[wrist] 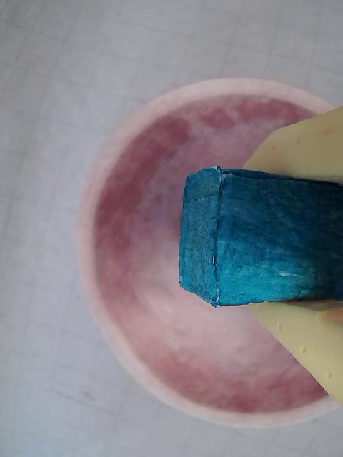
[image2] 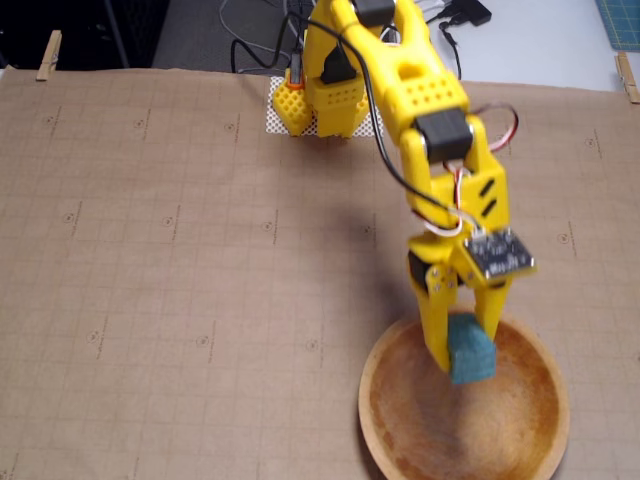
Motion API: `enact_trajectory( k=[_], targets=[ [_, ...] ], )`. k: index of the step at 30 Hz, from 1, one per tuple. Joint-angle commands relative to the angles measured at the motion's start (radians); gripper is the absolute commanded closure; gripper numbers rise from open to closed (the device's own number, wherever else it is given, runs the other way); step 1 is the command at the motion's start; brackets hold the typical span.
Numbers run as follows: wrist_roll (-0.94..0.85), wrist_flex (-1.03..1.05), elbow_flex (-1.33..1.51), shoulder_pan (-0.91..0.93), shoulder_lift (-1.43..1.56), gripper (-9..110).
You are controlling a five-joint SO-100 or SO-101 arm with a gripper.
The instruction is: Grasp a blue block and put it in the bowl.
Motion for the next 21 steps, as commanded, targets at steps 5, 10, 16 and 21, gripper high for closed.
enact_trajectory(
  k=[5,10,16,21],
  targets=[
    [-0.012,-0.075,-0.129,-0.009,-0.094,102],
    [-0.012,-0.074,-0.173,-0.009,-0.167,102],
    [0.000,-0.075,-0.193,-0.021,-0.204,93],
    [0.005,-0.083,-0.193,-0.031,-0.204,80]
  ],
)
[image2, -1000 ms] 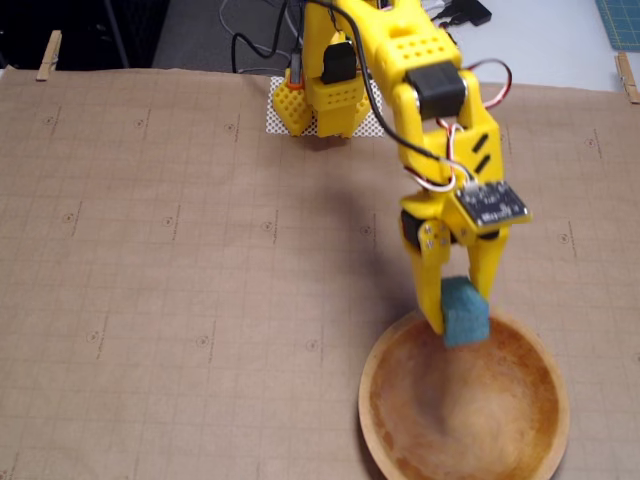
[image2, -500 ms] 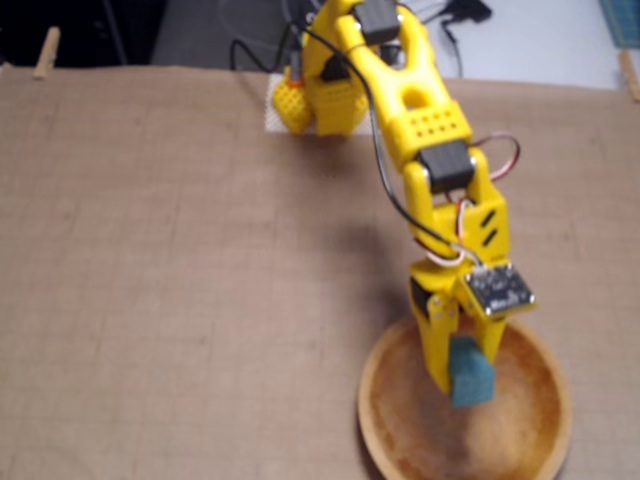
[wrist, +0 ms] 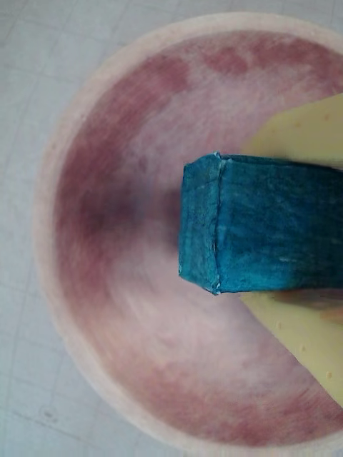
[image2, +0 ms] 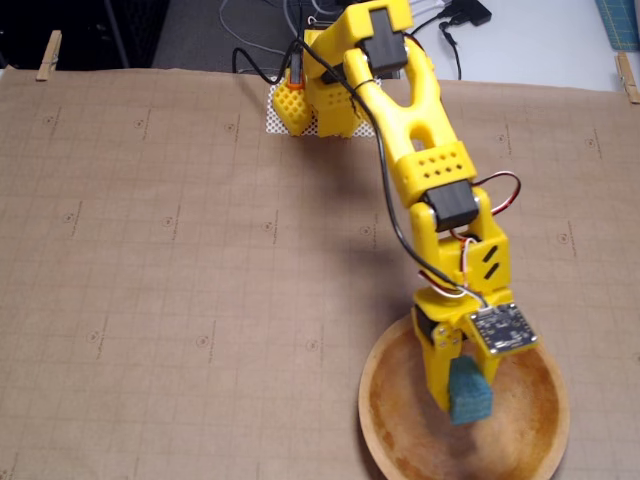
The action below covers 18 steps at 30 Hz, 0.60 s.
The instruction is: Grasp a blue block and put it in the bowl.
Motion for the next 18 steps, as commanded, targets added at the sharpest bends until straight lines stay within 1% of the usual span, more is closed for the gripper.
enact_trajectory(
  k=[1,7,13,18],
  targets=[
    [0.005,-0.025,-0.077,0.000,0.041,78],
    [0.005,-0.025,-0.077,0.000,0.048,72],
    [0.005,-0.014,-0.077,0.002,0.061,72],
    [0.003,0.011,-0.026,0.002,0.178,72]
  ],
)
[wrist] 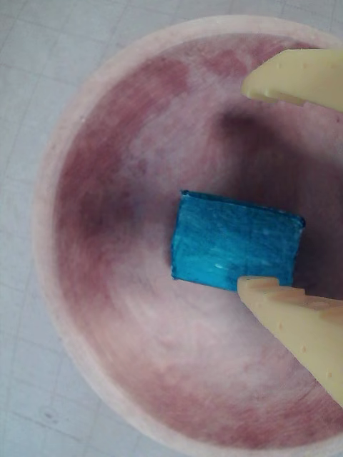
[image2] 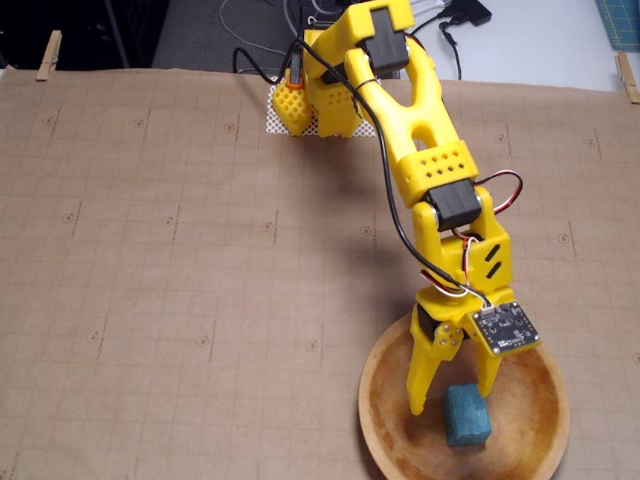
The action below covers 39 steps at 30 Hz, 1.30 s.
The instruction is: Grasp a blue block and put it in the bowl.
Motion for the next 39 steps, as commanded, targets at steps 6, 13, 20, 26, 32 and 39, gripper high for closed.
enact_trajectory(
  k=[6,13,20,26,32,39],
  targets=[
    [0.006,0.104,0.060,-0.002,0.373,72],
    [0.006,0.216,0.155,0.006,0.601,72],
    [0.005,0.327,0.272,0.063,0.827,72],
    [0.005,0.399,0.411,0.126,1.019,72],
    [-0.002,0.426,0.595,0.207,1.209,72],
    [-0.009,0.416,0.848,0.230,1.385,78]
  ],
)
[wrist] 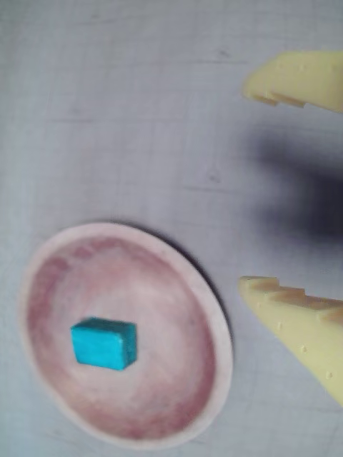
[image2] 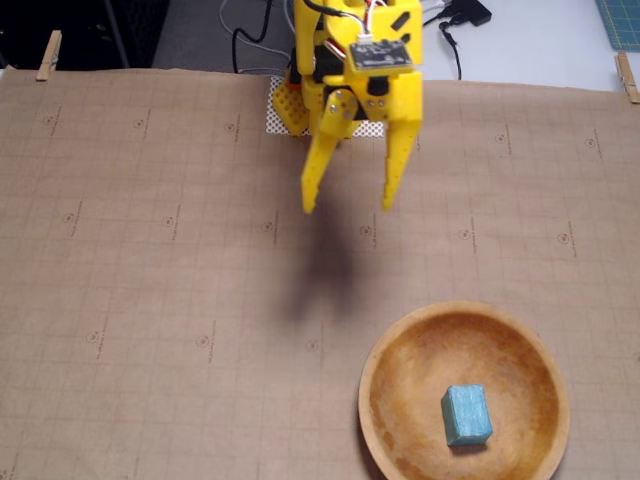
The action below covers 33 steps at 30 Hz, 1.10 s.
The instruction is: Grasp a blue block and put it in the bowl.
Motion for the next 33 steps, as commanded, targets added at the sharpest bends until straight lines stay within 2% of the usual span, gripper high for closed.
enact_trajectory(
  k=[1,18,33],
  targets=[
    [-0.009,-0.009,0.083,0.006,0.114,80],
    [-0.158,-0.011,0.468,0.195,0.305,102],
    [-0.161,0.000,0.701,0.160,0.502,103]
  ],
)
